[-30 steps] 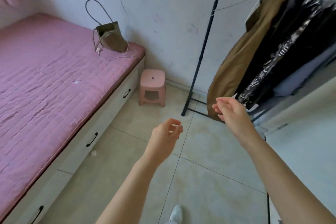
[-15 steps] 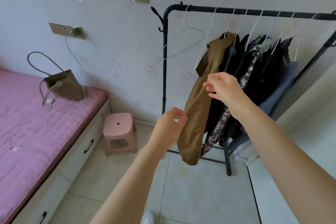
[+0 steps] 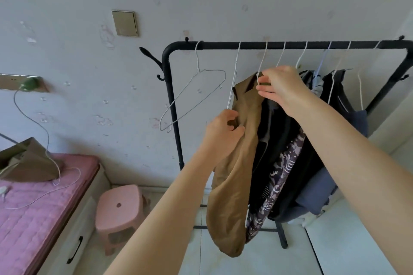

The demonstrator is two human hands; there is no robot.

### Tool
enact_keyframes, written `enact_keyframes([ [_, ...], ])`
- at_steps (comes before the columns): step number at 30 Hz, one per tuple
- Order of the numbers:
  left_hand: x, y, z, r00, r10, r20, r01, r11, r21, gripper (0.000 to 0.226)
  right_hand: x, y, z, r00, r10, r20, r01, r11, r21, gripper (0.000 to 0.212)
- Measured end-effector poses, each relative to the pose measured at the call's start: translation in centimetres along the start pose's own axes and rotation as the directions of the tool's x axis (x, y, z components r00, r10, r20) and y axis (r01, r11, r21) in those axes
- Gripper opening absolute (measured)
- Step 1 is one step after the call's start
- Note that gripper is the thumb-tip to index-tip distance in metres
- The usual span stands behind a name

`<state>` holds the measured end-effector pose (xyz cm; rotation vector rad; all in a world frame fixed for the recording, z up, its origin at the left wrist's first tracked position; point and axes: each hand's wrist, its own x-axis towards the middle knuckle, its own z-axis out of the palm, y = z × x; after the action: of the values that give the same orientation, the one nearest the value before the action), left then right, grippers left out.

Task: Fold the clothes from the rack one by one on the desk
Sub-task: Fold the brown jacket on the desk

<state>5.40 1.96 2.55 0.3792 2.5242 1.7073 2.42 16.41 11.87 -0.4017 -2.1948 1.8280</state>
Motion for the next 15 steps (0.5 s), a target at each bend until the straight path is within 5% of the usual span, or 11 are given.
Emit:
enact_keyframes([
  [2, 2.7, 0.5, 1.2, 1.000, 0.008, 0.019, -0.007, 1.000, -0.015, 0.049, 3.4, -0.2, 0.0, 1.000, 0.024, -0.020, -0.024, 1.000, -0.003, 0.013],
  [5, 6.0, 0.7, 3.3, 1.000, -0.009, 0.018, 0.011, 0.997, -0.074, 0.058, 7.9, 0.1, -0.3, 0.998, 0.034, -0.049, -0.037, 0.998, -0.059, 0.040],
  [8, 8.2, 0.0, 5.2, 1.000, -0.022, -0.007, 0.022, 0.998, -0.061, 0.063, 11.2, 1.2, -0.5, 0.996, 0.078, -0.032, -0.080, 0.994, -0.076, 0.025],
  [10, 9.8, -0.5, 6.3, 0.999, -0.024, -0.025, 0.024, 1.000, -0.017, 0.071, 13.2, 2.0, -0.3, 0.990, 0.137, 0.019, -0.136, 0.990, -0.041, 0.016],
  [15, 12.7, -1.5, 8.2, 0.996, -0.085, -0.032, 0.087, 0.995, 0.049, 0.095, 17.5, 3.8, 0.3, 0.913, 0.332, 0.236, -0.353, 0.934, 0.051, 0.041],
])
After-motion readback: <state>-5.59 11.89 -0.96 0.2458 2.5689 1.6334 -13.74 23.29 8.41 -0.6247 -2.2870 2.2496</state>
